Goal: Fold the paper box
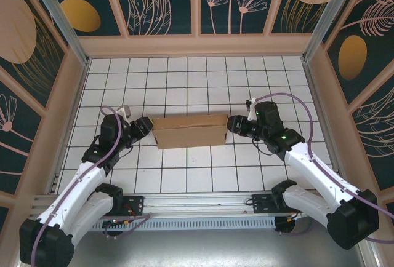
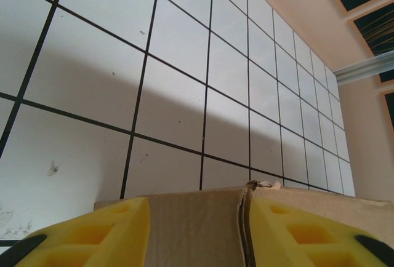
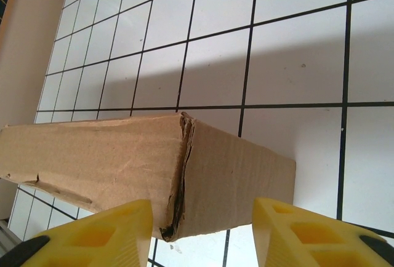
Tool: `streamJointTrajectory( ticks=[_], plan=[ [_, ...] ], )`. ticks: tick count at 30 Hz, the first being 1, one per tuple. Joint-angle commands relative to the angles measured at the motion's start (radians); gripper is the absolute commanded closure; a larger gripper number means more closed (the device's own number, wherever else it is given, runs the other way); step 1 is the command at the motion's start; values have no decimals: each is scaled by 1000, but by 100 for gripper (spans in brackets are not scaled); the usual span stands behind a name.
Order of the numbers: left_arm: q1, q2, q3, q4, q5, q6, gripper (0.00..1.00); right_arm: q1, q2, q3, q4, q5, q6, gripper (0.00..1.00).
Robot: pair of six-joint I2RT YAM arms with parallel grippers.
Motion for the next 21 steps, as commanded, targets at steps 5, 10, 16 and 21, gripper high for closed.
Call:
streamJointTrajectory(
  ticks=[5, 10, 16, 21],
  plan=[
    [-7, -28, 16, 2, 76, 11, 53, -7, 4, 28, 5, -10, -38, 53],
    [-6, -72, -77, 72, 136, -53, 52, -7, 23, 21, 23, -27, -46, 53],
    [-7, -94, -34, 17, 104, -15, 51, -7, 41, 13, 32, -39, -44, 53],
    [-7, -97, -35, 35, 132, -21, 49, -7, 36, 22, 20, -38, -50, 53]
  ],
)
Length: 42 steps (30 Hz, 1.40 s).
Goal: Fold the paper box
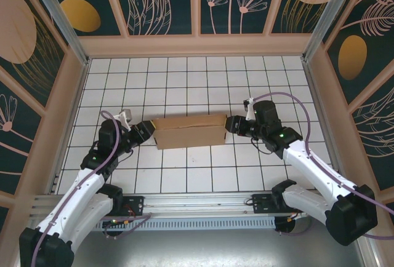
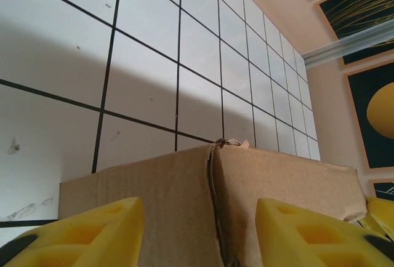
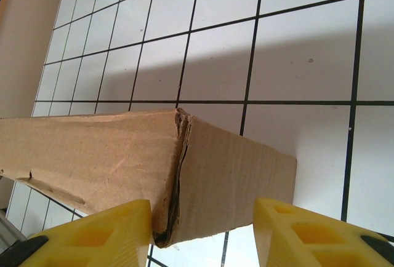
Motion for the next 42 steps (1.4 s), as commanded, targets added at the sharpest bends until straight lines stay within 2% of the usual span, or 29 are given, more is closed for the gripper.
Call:
streamJointTrajectory(
  ticks=[1, 9, 16, 24, 29, 36, 40, 42],
  plan=[
    [-8, -6, 21, 12, 36, 8, 49, -4, -1, 23, 2, -8, -24, 53],
    [-7, -14, -65, 68, 80, -47, 63, -4, 16, 16, 1, 9, -29, 54],
    [-7, -20, -216, 94, 60, -134, 77, 5, 59, -53, 3, 43, 4, 56],
    [-7, 15, -147, 8, 16, -46, 76, 3, -24, 34, -19, 47, -25, 53],
    [-9, 68, -126, -6, 21, -24, 74, 0, -7, 77, -9, -1, -13, 51],
    [-8, 25, -131, 12, 20, -40, 73, 9, 50, 20, 48, -59, 34, 51],
    [-12, 43, -136, 75, 45, -50, 74, 24, 75, 4, 71, -63, 42, 55],
    [-15, 67, -143, 159, 98, -80, 75, 28, 78, 0, 108, -84, 53, 63]
  ],
)
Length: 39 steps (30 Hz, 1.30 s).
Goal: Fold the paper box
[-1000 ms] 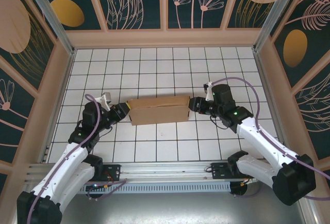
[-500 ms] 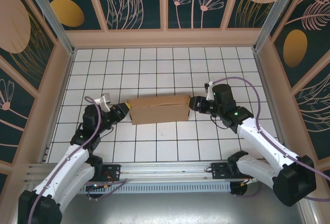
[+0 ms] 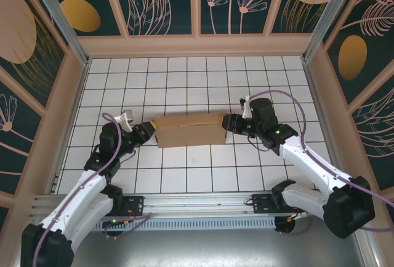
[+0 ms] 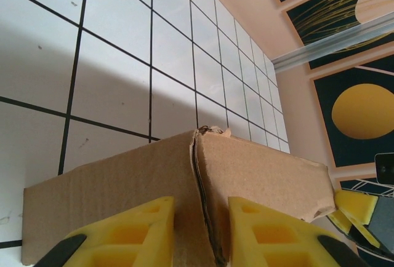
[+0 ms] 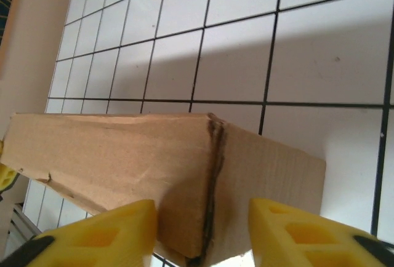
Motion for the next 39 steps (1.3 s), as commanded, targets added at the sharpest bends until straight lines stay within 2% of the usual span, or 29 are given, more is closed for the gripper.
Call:
streamJointTrajectory(
  ticks=[1, 3, 7, 10, 14, 19, 24, 27, 32, 35, 39],
  plan=[
    [-10, 52, -46, -13, 62, -24, 76, 14, 15, -17, 63, -50, 24, 65],
    [-11, 73, -3, 17, 62, -16, 78, 14, 42, 17, 79, -61, 15, 69],
    [-9, 166, 133, -15, -13, 1, 80, 12, 114, 150, 19, -41, -39, 69],
    [-9, 280, 221, 58, 17, -49, 81, -7, 154, 227, 16, -27, -61, 69],
    [-1, 434, 359, 79, -24, 9, 80, -56, 242, 322, 40, -53, -85, 69],
    [19, 626, 509, 141, -11, 56, 80, -129, 371, 406, 127, -111, -104, 69],
    [26, 771, 610, 205, -24, 141, 80, -185, 462, 400, 275, -151, -158, 69],
    [26, 806, 596, 267, -39, 191, 80, -204, 487, 329, 409, -188, -165, 70],
    [2, 755, 418, 404, -45, 183, 80, -197, 447, 151, 574, -187, -146, 70],
    [-44, 678, 321, 396, -114, 231, 79, -166, 373, 23, 661, -138, -133, 70],
    [-68, 618, 203, 422, -142, 198, 78, -109, 280, -124, 712, -41, -138, 70]
  ],
)
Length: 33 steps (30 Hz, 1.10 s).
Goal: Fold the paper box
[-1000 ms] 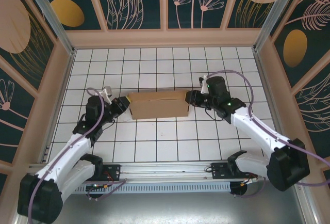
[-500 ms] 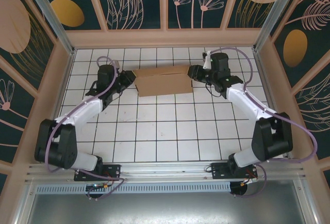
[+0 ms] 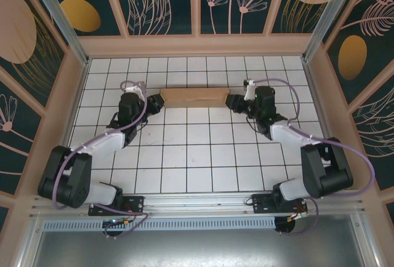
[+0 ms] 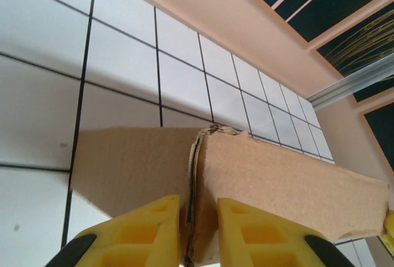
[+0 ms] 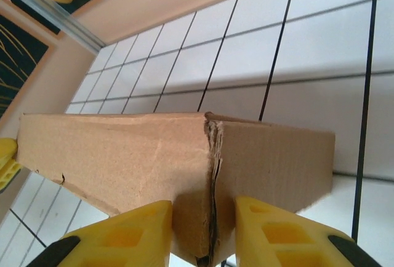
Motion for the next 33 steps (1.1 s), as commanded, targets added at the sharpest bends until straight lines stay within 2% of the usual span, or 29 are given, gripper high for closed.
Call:
streamJointTrajectory(
  ticks=[1, 4, 9, 12, 17, 21, 25, 33],
  plan=[
    [-47, -22, -85, 28, 23, 7, 78, 69, -56, -98, 89, 29, 1, 70],
    [-71, -37, -151, 44, 9, 2, 73, 95, -102, -168, 100, 94, 7, 67],
    [-75, 49, -166, 31, 28, -12, 58, 103, -86, -213, 80, 186, 27, 54],
    [-75, 53, -119, -34, 43, -13, 53, 92, -83, -201, 49, 186, 28, 47],
    [-73, -45, -86, -146, 40, 7, 50, 36, -87, -160, -31, 136, 42, 39],
    [-58, 15, -4, -203, 28, 50, 44, 14, -5, -75, -117, 106, 57, 41],
    [-41, 133, 64, -216, 23, 81, 45, 13, 120, 13, -191, 99, 65, 51],
    [-21, 313, 147, -149, 68, 58, 60, 4, 318, 170, -261, 83, 64, 64]
  ],
)
